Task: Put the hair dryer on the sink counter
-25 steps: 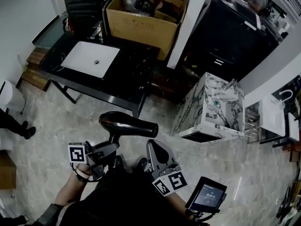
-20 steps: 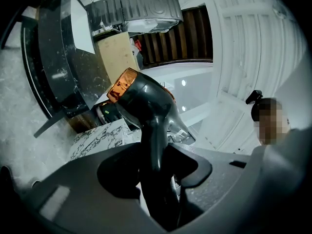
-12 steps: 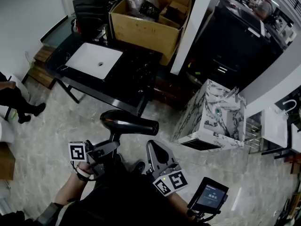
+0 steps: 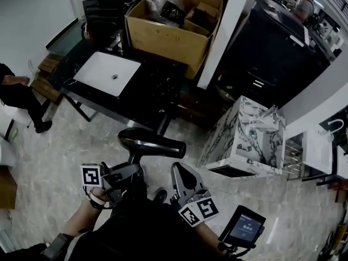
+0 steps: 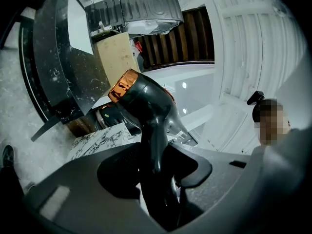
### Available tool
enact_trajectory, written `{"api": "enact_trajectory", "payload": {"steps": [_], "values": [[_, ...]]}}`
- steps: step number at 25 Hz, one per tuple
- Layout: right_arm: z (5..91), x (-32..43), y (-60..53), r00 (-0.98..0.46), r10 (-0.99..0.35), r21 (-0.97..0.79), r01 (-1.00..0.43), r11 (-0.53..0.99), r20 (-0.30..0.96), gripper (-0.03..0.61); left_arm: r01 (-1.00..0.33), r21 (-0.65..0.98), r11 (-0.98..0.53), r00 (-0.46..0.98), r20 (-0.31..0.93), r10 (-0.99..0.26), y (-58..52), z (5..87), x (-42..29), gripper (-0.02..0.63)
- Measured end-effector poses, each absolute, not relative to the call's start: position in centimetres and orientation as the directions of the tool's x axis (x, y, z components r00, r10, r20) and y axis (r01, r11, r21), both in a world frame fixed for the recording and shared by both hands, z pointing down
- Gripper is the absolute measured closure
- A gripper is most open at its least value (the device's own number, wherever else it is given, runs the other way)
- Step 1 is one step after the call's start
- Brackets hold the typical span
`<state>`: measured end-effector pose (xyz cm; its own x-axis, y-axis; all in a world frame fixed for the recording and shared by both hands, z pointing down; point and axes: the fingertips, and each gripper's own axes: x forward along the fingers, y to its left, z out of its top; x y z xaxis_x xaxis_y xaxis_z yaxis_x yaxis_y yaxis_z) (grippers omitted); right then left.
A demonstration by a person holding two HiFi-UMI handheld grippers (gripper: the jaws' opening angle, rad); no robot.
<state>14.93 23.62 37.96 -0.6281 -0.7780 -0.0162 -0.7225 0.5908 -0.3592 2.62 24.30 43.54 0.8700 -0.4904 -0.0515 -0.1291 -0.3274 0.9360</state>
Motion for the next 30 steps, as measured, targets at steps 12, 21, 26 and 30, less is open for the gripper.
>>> {"api": "enact_trajectory", "payload": {"steps": [12,21,26,30], "values": [[38.1,11.5,16.0,-0.599,-0.800,-0.354,-0.750,0.559,0.004,0.583,-0.095,0.933,-0.347,0.883,-0.082,-0.462,16.4,43.1,-0.4,0.437],[39.6,7.9,11.5,-0.593,-0.804,-0.382,-0.755,0.533,0.048,0.583,-0.119,0.940,-0.318,0.885,-0.045,-0.464,11.3,44.5,-4.1,0.437],[39.3,5.5,9.3,-0.575,-0.816,-0.372,-0.772,0.515,0.064,0.583,-0.111,0.943,-0.314,0.887,-0.048,-0.460,9.0,44.5,-6.7,0.437],[39.2,3.9,8.3,-0.556,-0.828,-0.359,-0.790,0.497,0.078,0.583,-0.111,0.937,-0.330,0.904,-0.043,-0.426,7.6,45.2,-8.2,0.437]]}}
